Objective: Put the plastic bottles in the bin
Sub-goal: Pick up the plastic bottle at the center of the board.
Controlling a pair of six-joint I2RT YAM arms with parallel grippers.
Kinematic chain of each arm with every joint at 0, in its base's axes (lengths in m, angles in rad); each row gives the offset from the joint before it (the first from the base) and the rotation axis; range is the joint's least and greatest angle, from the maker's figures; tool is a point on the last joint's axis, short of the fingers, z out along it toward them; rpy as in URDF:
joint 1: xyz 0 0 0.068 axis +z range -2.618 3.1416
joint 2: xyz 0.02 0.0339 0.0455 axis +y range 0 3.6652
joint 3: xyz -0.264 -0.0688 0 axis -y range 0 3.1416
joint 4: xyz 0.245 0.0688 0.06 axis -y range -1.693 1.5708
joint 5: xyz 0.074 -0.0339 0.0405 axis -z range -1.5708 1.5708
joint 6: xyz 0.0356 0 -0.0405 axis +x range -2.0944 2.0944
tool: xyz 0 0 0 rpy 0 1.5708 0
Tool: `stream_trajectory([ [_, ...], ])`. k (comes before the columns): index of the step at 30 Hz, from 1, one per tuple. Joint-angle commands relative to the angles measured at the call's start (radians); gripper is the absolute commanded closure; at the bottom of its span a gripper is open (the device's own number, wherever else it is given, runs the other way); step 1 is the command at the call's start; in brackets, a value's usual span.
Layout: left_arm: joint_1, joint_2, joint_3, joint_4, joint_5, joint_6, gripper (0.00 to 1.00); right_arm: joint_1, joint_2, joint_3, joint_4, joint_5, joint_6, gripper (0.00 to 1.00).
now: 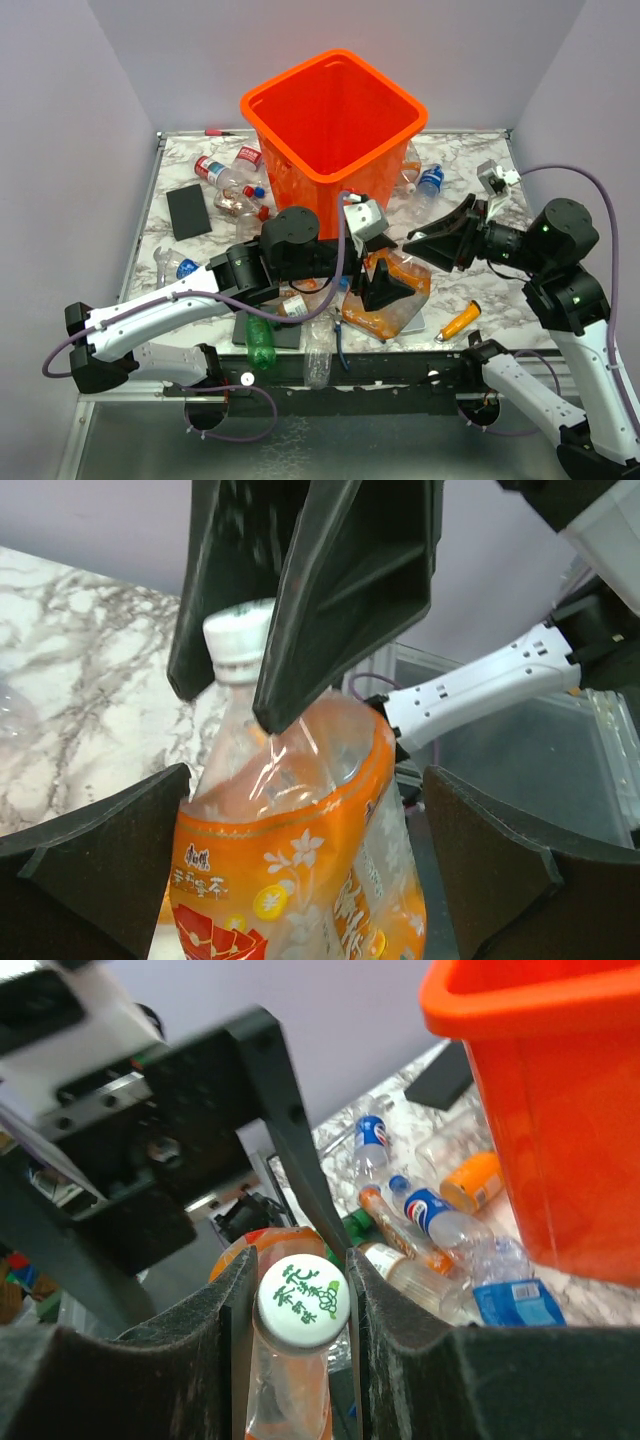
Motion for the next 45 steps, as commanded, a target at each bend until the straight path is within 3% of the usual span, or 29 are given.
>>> stream_trajectory([
  [1, -0.005, -0.010, 0.044, -0.015, 0.110, -0.028, 0.01, -0.002, 0.008, 0.075, 0.044, -0.097, -0.044, 0.99],
  [12, -0.005, -0.027, 0.015, -0.062, 0.151, 0.000, 0.02, -0.001, 0.005, 0.090, 0.143, -0.222, -0.052, 0.99],
  [16, -0.005, -0.013, 0.027, -0.062, 0.203, -0.001, 0.17, -0.001, 0.014, 0.090, 0.174, -0.250, -0.037, 0.99],
  [20, -0.005, -0.001, 0.043, -0.062, 0.209, -0.005, 0.42, -0.001, 0.025, 0.103, 0.184, -0.260, -0.025, 0.99],
  [23, -0.005, 0.004, 0.048, -0.053, 0.208, -0.006, 0.56, -0.001, 0.031, 0.118, 0.175, -0.255, -0.022, 0.99],
  [24, -0.005, 0.004, 0.049, -0.045, 0.208, -0.008, 0.61, -0.001, 0.034, 0.122, 0.168, -0.248, -0.023, 0.97],
  [27, -0.005, -0.002, 0.049, -0.011, 0.176, -0.014, 0.72, -0.001, 0.036, 0.138, 0.153, -0.222, -0.011, 0.43],
  [28, -0.005, -0.009, 0.047, 0.001, 0.156, -0.015, 0.76, -0.001, 0.034, 0.141, 0.152, -0.209, -0.003, 0.32],
  [30, -0.005, -0.027, 0.040, 0.040, 0.106, -0.016, 0.80, -0.002, 0.022, 0.147, 0.153, -0.175, 0.012, 0.20],
  [34, -0.004, -0.072, 0.012, 0.132, -0.038, -0.028, 0.82, -0.002, -0.019, 0.150, 0.141, -0.078, 0.022, 0.12],
  [40, -0.003, -0.140, -0.051, 0.350, -0.249, -0.105, 0.82, -0.001, -0.104, 0.056, 0.168, 0.011, 0.036, 0.11],
  [45, -0.003, -0.114, -0.031, 0.437, -0.212, -0.167, 0.80, -0.002, -0.107, -0.018, 0.286, -0.019, 0.109, 0.12],
])
